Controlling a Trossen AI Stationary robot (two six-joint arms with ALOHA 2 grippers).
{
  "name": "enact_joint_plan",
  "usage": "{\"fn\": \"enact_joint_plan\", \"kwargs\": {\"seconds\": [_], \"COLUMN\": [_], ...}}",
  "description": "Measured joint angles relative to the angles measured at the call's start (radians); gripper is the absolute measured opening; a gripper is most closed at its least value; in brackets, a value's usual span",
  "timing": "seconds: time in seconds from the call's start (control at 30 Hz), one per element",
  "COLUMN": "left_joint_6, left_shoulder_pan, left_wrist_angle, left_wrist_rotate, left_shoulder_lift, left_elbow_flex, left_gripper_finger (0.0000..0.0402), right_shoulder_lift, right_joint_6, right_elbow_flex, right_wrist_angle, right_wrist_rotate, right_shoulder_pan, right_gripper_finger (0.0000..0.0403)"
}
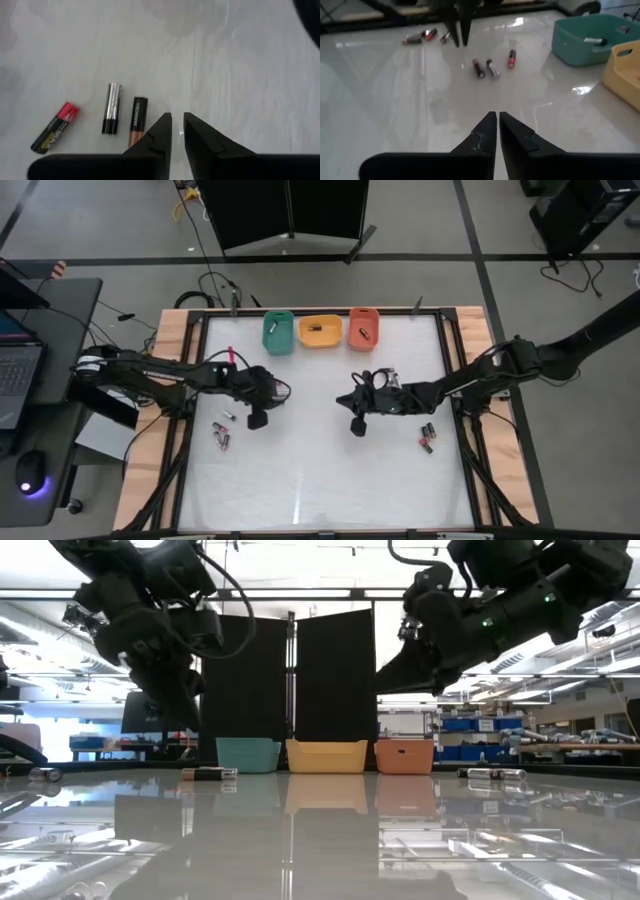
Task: Sort batteries
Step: Put the silver battery into the green bin
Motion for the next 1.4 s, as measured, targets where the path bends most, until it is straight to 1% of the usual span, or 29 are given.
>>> {"fn": "enact_joint_plan", "kwargs": {"seconds": [0.1, 0.23, 0.33, 0.43, 0.53, 0.67, 0.83, 1.0, 1.17, 1.4], "left_joint_6": [-0.003, -0.004, -0.005, -0.006, -0.028, -0.031, -0.033, -0.034, -0.030, 0.004], "left_shoulder_pan": [-0.007, -0.019, -0.023, -0.025, -0.025, -0.025, -0.030, -0.039, -0.050, -0.050], "left_wrist_angle": [0.017, 0.008, 0.000, 0.003, 0.004, 0.004, -0.013, -0.059, -0.057, -0.052], "left_wrist_rotate": [0.007, 0.026, 0.073, 0.085, 0.060, 0.050, 0.050, 0.044, 0.020, -0.032], "left_shoulder_lift": [-0.003, -0.005, -0.005, -0.005, -0.005, -0.005, -0.005, -0.005, -0.002, -0.002], "left_elbow_flex": [0.000, 0.000, 0.000, 0.000, 0.000, 0.000, 0.000, 0.000, 0.000, 0.000], "left_gripper_finger": [0.0069, 0.0072, 0.0072, 0.0072, 0.0072, 0.0076, 0.0098, 0.0131, 0.0159, 0.0178], "right_shoulder_lift": [0.004, -0.025, -0.079, -0.142, -0.182, -0.199, -0.191, -0.189, -0.189, -0.189], "right_joint_6": [-0.006, -0.057, -0.101, -0.095, -0.080, -0.073, -0.042, -0.048, -0.051, -0.051], "right_elbow_flex": [0.000, 0.000, 0.000, 0.000, 0.000, 0.000, 0.000, 0.000, 0.000, 0.000], "right_wrist_angle": [0.006, -0.014, -0.076, -0.135, -0.177, -0.214, -0.237, -0.233, -0.234, -0.234], "right_wrist_rotate": [-0.001, -0.001, -0.002, -0.002, -0.005, -0.006, -0.006, -0.006, -0.006, -0.006], "right_shoulder_pan": [-0.008, -0.004, 0.000, 0.000, 0.000, 0.000, 0.000, 0.000, 0.000, 0.001], "right_gripper_finger": [0.0036, 0.0026, 0.0017, 0.0015, 0.0021, 0.0038, 0.0044, 0.0039, 0.0036, 0.0035]}}
